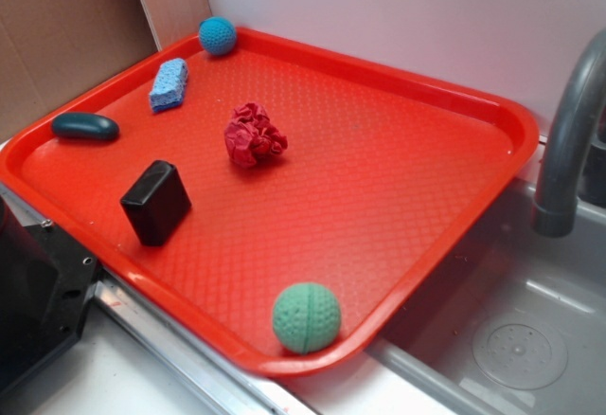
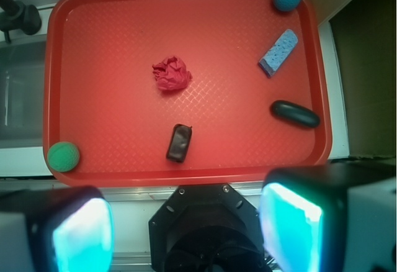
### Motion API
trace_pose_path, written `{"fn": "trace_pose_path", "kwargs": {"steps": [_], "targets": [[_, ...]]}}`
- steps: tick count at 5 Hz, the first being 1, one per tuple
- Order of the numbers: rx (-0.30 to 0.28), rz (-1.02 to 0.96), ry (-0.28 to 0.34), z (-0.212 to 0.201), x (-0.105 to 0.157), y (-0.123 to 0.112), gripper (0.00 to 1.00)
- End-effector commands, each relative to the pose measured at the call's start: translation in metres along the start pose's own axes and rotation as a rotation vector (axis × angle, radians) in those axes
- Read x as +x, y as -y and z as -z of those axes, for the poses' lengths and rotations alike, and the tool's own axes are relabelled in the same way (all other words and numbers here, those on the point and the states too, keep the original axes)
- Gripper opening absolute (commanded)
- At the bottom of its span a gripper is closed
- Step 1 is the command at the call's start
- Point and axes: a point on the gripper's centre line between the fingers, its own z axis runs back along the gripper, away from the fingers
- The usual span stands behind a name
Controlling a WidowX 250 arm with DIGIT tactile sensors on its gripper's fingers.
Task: Grab the black box.
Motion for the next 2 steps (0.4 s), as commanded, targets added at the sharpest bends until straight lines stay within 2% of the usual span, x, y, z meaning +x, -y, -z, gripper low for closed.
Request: {"fn": "trace_pose_path", "kwargs": {"steps": [1, 2], "targets": [[0.0, 0.0, 0.0, 0.0, 0.0, 0.0, 1.0], [-0.075, -0.165, 0.028, 0.051, 0.002, 0.01, 1.0]]}}
